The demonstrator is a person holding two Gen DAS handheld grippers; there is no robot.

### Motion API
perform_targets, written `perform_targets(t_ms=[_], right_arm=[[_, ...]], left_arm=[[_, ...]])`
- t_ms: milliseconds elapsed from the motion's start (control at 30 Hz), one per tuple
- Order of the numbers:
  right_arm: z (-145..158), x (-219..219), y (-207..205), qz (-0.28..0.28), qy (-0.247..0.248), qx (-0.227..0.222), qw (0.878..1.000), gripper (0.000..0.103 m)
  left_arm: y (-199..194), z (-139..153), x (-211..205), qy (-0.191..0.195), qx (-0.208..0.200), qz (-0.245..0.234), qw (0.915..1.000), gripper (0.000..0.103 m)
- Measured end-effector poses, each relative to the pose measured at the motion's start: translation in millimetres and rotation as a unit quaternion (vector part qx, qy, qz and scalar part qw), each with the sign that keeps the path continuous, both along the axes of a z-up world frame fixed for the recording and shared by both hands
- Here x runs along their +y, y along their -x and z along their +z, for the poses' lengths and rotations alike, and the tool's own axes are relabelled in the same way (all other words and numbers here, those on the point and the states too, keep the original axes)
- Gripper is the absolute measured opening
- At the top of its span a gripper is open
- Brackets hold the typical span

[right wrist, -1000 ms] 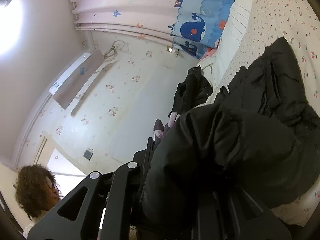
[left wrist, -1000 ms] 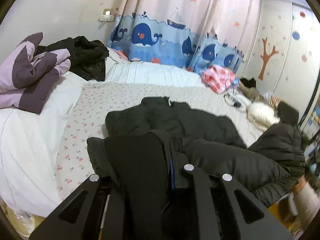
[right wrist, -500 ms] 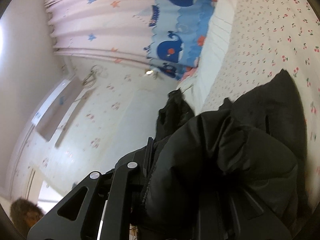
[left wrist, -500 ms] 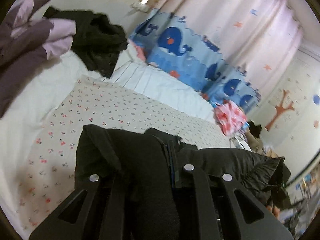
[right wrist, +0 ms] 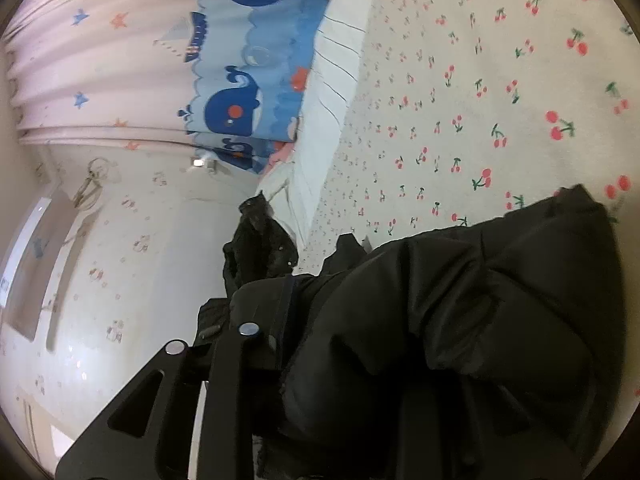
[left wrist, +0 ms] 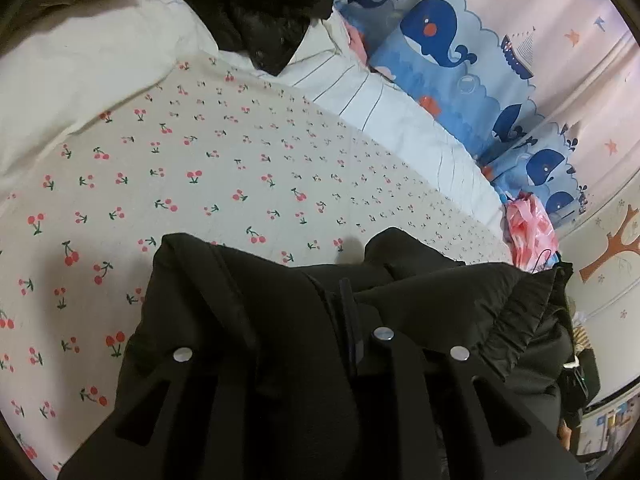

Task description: Fold large clothes

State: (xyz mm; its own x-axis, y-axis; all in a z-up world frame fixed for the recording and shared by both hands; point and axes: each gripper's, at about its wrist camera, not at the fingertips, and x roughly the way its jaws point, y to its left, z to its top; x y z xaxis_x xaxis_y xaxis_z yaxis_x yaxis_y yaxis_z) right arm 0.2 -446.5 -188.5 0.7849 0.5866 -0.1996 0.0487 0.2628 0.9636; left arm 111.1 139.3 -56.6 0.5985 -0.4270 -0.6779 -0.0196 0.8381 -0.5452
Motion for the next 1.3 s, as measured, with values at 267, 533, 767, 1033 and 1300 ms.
perform_targets(t_ms=[267, 533, 767, 1033, 1300], right_arm=[[77.8, 24.8, 19.9, 0.007, 0.129, -0.081, 0.988, 0.096], [82.1, 79.8, -5.0, 0.037, 0.317, -0.015, 0.948, 0.096], [34.7, 114.4, -42.7, 0.059, 0.413, 0.079, 0.906, 0.096], [65.9, 147.1, -82.6, 0.048, 0.479, 0.055, 0.875, 0.096], [16.7, 136.2, -120.2, 0.069, 0.465, 0.14, 0.872, 0.096]], left_arm=[[21.7, 42.1, 38.0, 0.185, -0.099, 0.022, 0.9775, 0.064], [36.9, 57.5, 53.1, 0.186, -0.13, 0.088, 0.9699, 0.096], [21.0, 59.2, -50.5, -0.04, -0.139, -0.065, 0.9874, 0.096], [-7.9, 16.9, -63.3, -0.086, -0.041, -0.065, 0.9933, 0.096], [-5.9, 5.9, -55.9, -0.117, -0.039, -0.049, 0.9912, 0.096]])
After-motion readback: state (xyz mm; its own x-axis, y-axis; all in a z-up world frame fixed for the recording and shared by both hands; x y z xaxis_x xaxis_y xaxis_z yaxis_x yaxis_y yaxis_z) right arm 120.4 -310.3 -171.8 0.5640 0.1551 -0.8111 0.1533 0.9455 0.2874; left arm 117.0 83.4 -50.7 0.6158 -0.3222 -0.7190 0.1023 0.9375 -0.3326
